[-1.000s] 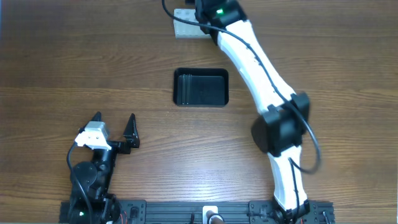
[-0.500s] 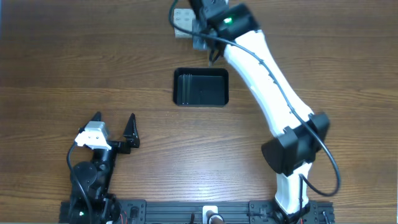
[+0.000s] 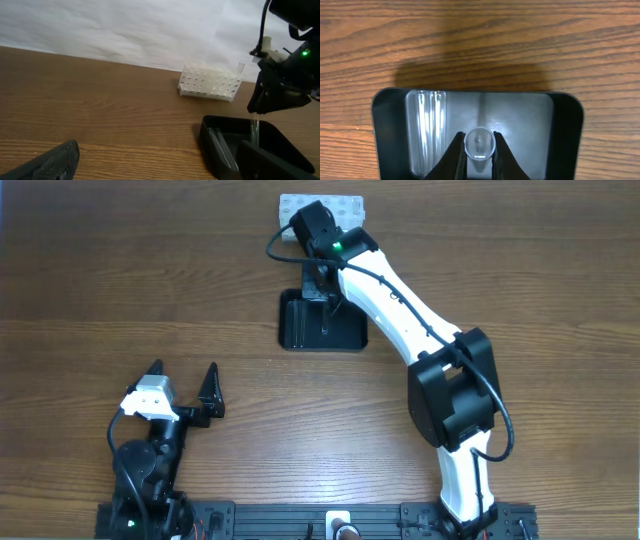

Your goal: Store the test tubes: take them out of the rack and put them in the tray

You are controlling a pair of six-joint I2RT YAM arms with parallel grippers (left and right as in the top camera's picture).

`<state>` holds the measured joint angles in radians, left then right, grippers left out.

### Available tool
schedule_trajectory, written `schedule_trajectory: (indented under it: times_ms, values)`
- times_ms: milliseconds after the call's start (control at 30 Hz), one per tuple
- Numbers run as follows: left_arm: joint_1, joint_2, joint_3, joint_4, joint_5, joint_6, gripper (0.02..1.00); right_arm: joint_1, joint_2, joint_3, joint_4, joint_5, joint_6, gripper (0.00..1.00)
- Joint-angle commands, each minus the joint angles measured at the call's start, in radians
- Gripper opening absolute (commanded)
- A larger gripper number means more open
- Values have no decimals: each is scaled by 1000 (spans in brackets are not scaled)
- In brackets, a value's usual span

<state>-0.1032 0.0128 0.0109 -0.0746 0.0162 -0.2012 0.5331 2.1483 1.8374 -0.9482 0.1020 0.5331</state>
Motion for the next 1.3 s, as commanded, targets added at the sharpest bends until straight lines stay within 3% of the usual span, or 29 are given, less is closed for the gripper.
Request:
schedule_trajectory:
  times_ms: [33,333,500,700,800,900,1000,1100,1300]
  values:
    - [6,-6,-5,-2,10,15,1000,8,43,-6,5,-9,40,86]
    - [6,-6,-5,-2,10,15,1000,11,65,-6,43,-31,45,213]
    - [6,-6,-5,-2,10,15,1000,8,64,1,97,-36,-16,419]
    - [6,-6,-5,-2,10,15,1000,-16,45,44,84,-34,-56,446]
    - [6,-6,-5,-2,10,15,1000,-41,14,68,117,-13,-102,507]
    - [6,-6,-5,-2,10,15,998,-73,-13,85,183,60,-154,614]
    - [6,-6,-5,-2,10,15,1000,-110,-14,85,340,156,-220,827]
    - [6,-6,-5,-2,10,15,1000,-135,17,83,496,157,-366,945]
    - [6,-6,-5,-2,10,15,1000,-166,81,83,640,154,-450,974]
